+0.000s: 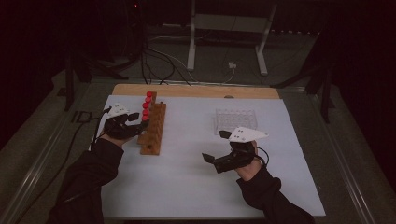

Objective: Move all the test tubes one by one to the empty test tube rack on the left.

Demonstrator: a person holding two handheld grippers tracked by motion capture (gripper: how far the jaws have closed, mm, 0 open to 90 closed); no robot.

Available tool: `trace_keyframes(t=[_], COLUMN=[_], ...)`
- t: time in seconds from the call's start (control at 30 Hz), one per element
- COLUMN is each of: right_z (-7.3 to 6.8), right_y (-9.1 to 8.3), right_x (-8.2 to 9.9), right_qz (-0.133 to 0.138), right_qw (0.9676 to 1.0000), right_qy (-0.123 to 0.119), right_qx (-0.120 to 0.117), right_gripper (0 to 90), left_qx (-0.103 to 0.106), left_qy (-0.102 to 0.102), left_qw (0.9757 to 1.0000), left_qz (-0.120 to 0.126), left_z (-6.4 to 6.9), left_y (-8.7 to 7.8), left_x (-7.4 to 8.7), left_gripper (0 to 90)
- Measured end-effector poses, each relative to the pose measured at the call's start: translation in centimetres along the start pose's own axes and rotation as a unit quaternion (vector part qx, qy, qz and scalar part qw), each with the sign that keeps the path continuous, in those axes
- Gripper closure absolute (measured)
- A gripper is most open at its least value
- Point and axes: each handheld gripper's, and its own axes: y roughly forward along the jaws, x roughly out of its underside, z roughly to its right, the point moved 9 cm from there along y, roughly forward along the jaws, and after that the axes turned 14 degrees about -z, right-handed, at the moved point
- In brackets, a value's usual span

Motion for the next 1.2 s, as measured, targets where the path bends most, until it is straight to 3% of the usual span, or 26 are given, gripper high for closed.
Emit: trace_keyframes(t=[0.13,0.27,0.5,0.8,1.07,1.2], right_z=[0.2,0.4,0.6,1.0,1.5,1.7], right_y=[-0.2,-0.5,-0.8,-1.0,-1.0,-1.0], right_x=[0.1,0.1,0.4,1.3,2.6,3.1], right_qz=[0.001,0.006,0.006,-0.002,-0.013,-0.018], right_qw=[1.0000,1.0000,0.9999,0.9997,0.9993,0.9991], right_qy=[0.001,0.006,0.008,0.010,0.014,0.018], right_qx=[0.003,0.004,0.010,0.021,0.032,0.033], right_gripper=[0.0,0.0,0.0,0.0,0.0,0.0], left_qx=[0.019,0.042,0.087,0.120,0.143,0.157], left_qy=[0.007,0.028,0.047,0.072,0.090,0.097], left_qw=[0.9998,0.9987,0.9952,0.9901,0.9855,0.9827], left_qz=[0.001,-0.001,0.003,0.008,0.013,0.004], left_z=[1.0,2.6,4.8,8.1,11.0,12.1], left_y=[-1.0,-2.2,-3.9,-5.2,-5.6,-5.2], left_x=[0.0,0.2,0.9,2.5,4.5,5.7], left_gripper=[28.6,19.0,1.8,0.8,0.8,0.8])
